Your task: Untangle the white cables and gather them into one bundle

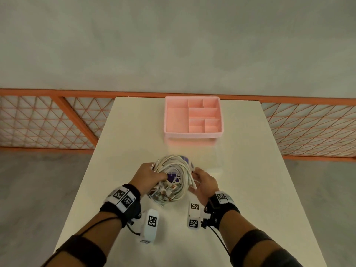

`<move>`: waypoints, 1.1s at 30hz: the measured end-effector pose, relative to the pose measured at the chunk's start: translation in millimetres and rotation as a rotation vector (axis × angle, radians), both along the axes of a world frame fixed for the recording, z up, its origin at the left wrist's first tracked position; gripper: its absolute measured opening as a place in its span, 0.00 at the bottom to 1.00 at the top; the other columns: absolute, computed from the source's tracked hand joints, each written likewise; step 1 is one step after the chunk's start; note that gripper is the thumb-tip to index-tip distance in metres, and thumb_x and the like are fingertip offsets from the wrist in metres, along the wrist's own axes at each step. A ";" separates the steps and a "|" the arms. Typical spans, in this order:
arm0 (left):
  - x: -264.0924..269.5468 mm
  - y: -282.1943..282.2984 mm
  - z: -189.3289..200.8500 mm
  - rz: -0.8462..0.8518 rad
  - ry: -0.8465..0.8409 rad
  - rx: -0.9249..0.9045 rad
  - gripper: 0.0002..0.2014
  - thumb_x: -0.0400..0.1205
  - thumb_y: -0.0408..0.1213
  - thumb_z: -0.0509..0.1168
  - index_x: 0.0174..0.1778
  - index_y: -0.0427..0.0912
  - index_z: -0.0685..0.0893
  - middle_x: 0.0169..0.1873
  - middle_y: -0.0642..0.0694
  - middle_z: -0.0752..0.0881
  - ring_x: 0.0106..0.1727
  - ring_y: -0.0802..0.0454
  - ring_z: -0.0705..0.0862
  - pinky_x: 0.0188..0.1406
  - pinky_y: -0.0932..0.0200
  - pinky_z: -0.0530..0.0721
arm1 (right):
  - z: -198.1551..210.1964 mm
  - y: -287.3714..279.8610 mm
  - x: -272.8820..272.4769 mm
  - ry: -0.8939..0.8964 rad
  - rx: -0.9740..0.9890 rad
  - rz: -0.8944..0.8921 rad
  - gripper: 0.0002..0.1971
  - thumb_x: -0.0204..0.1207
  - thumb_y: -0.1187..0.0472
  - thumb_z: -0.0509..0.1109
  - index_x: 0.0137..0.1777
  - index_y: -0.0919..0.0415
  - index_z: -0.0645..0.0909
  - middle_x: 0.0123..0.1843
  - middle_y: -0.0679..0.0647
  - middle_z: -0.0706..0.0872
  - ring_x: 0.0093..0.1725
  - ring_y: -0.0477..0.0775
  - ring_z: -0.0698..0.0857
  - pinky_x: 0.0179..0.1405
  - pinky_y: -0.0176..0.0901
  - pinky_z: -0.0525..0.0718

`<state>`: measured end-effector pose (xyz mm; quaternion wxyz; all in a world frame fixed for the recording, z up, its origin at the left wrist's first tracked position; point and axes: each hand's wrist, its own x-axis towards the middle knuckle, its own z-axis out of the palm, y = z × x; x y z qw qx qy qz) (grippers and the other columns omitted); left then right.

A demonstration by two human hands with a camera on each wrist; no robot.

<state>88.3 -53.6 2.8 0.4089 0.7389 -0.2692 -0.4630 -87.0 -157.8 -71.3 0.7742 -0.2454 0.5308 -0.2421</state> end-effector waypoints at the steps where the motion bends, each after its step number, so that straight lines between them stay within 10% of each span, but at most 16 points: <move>1: 1.7 -6.1 1.7 0.017 -0.010 -0.005 0.15 0.58 0.41 0.74 0.37 0.37 0.91 0.35 0.35 0.92 0.40 0.38 0.91 0.47 0.48 0.88 | 0.5 -1.3 -0.9 0.003 0.002 0.014 0.13 0.81 0.58 0.68 0.59 0.66 0.82 0.40 0.58 0.90 0.45 0.61 0.90 0.59 0.64 0.86; 5: 3.5 -36.2 12.2 0.132 0.031 -0.015 0.10 0.63 0.33 0.73 0.38 0.34 0.90 0.32 0.35 0.91 0.35 0.40 0.90 0.42 0.46 0.88 | 0.7 -3.8 -4.1 0.011 0.003 0.062 0.18 0.82 0.54 0.69 0.66 0.65 0.81 0.52 0.60 0.91 0.51 0.62 0.92 0.54 0.60 0.85; 11: 2.1 -97.2 -15.3 0.271 0.220 0.066 0.31 0.51 0.39 0.78 0.49 0.24 0.89 0.45 0.25 0.90 0.49 0.27 0.90 0.54 0.28 0.87 | -4.9 -8.8 -6.3 -0.001 0.011 0.096 0.17 0.80 0.53 0.71 0.61 0.65 0.81 0.54 0.62 0.91 0.53 0.64 0.91 0.49 0.57 0.86; 17: -1.4 -138.4 -63.3 0.143 0.262 0.192 0.36 0.62 0.50 0.76 0.64 0.33 0.85 0.59 0.32 0.88 0.62 0.34 0.87 0.64 0.34 0.84 | -8.4 -10.5 -7.7 0.012 0.029 0.122 0.24 0.79 0.53 0.72 0.67 0.70 0.78 0.57 0.64 0.90 0.55 0.68 0.90 0.64 0.73 0.82; 21: -5.2 -159.2 -79.4 0.190 0.363 0.239 0.41 0.48 0.47 0.82 0.56 0.30 0.88 0.47 0.31 0.92 0.50 0.30 0.91 0.58 0.28 0.86 | -6.1 -10.8 -9.2 -0.012 0.039 0.118 0.14 0.82 0.57 0.68 0.61 0.66 0.80 0.48 0.60 0.92 0.45 0.62 0.90 0.50 0.60 0.87; 25: -21.9 -162.1 -52.7 0.271 0.290 0.234 0.30 0.53 0.46 0.81 0.48 0.32 0.89 0.38 0.36 0.92 0.42 0.35 0.92 0.50 0.36 0.90 | -1.9 -11.2 -10.8 -0.016 0.028 0.097 0.12 0.82 0.63 0.66 0.62 0.69 0.80 0.42 0.61 0.91 0.44 0.64 0.88 0.47 0.61 0.86; 28: -32.6 -160.8 -53.0 0.333 0.116 0.206 0.20 0.68 0.43 0.81 0.46 0.37 0.82 0.35 0.44 0.88 0.34 0.46 0.86 0.34 0.60 0.84 | -4.2 -11.8 -11.0 -0.030 0.026 0.090 0.14 0.82 0.61 0.69 0.62 0.71 0.79 0.47 0.63 0.91 0.49 0.66 0.86 0.60 0.71 0.82; 33: -42.7 -159.6 -55.9 0.288 -0.200 0.153 0.35 0.78 0.61 0.71 0.68 0.35 0.74 0.50 0.46 0.82 0.45 0.45 0.82 0.41 0.57 0.75 | 0.7 -19.3 -12.5 0.079 -0.042 0.265 0.15 0.83 0.54 0.69 0.59 0.67 0.82 0.49 0.61 0.92 0.47 0.63 0.90 0.58 0.68 0.86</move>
